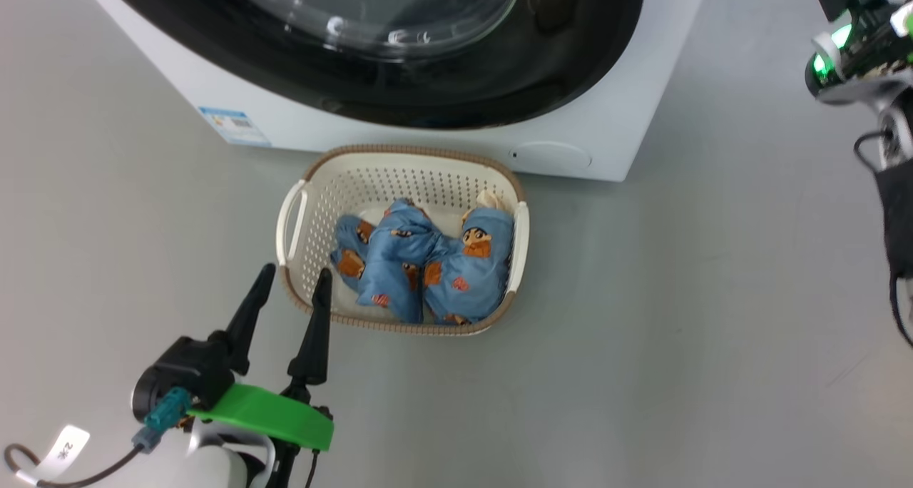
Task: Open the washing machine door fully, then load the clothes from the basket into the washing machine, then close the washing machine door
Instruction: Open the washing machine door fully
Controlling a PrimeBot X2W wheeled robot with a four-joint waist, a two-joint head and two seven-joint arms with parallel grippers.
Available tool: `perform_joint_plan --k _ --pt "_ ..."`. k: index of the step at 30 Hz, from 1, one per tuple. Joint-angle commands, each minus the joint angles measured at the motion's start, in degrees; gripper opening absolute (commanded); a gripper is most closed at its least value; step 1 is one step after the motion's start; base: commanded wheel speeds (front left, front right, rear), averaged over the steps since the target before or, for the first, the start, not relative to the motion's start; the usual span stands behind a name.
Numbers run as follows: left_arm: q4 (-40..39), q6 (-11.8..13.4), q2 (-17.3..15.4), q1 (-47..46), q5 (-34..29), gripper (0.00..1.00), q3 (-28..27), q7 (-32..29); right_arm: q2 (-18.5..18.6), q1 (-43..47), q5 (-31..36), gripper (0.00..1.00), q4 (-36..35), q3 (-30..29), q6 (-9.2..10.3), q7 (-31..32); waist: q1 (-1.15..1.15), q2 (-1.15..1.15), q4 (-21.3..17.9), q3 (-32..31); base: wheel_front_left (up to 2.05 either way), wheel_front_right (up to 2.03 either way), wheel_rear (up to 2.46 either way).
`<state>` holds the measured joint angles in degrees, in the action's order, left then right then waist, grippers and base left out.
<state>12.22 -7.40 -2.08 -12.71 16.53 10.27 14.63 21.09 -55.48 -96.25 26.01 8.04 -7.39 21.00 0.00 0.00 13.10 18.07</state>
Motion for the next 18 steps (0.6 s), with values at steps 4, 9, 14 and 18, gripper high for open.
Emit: perform_joint_plan --k 4,9,14,18 --pt "-2.02 -0.09 -0.8 -2.87 1.26 1.0 -0.89 0.37 0.15 -5.64 -2.12 0.0 2.77 0.51 -0.1 7.55 0.0 0.0 1.9 4.14 0.0 0.0 0.0" --pt "-3.04 -0.09 -0.8 -4.66 2.04 1.0 -0.18 0.37 0.22 -10.46 -3.37 0.0 6.66 0.72 -0.1 14.23 0.0 0.0 2.76 6.84 0.0 0.0 0.0" --pt "-4.16 -0.06 -0.8 -5.76 2.56 1.0 0.17 0.37 0.47 -14.23 -1.95 0.0 9.45 2.02 -0.1 17.72 0.0 0.0 3.35 8.92 0.0 0.0 0.0" --pt "-4.61 -0.04 -0.8 -6.37 2.81 1.0 0.44 0.37 0.28 -16.47 -0.95 0.0 10.66 2.27 -0.1 17.98 0.0 0.0 3.61 10.17 0.0 0.0 0.0"
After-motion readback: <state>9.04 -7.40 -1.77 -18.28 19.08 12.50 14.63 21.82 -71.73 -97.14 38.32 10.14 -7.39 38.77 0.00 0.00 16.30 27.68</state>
